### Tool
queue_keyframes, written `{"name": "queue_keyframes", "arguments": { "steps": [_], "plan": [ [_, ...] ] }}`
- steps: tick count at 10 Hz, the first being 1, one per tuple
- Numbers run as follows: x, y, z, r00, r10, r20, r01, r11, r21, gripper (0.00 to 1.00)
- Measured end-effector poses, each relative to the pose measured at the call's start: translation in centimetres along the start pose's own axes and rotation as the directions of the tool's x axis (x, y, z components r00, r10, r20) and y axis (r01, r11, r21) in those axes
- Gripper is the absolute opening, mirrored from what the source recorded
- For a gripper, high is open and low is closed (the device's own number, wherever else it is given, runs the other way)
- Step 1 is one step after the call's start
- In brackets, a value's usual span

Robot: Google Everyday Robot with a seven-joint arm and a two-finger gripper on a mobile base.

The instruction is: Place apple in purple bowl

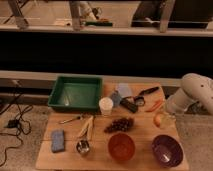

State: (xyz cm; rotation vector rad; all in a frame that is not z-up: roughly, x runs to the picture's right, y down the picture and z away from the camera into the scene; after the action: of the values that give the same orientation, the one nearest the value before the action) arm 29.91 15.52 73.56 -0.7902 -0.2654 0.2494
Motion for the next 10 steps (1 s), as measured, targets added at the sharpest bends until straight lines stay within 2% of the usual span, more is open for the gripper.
{"name": "queue_keyframes", "arguments": {
  "steps": [5, 7, 10],
  "plan": [
    [0.2, 0.1, -0.1, 1.000, 0.004, 0.002, -0.004, 1.000, 0.001, 0.18],
    [1.2, 0.8, -1.5, 1.000, 0.019, 0.011, -0.020, 0.999, 0.026, 0.18],
    [2.3, 2.3, -2.5, 1.000, 0.028, 0.012, -0.029, 0.999, 0.042, 0.18]
  ]
}}
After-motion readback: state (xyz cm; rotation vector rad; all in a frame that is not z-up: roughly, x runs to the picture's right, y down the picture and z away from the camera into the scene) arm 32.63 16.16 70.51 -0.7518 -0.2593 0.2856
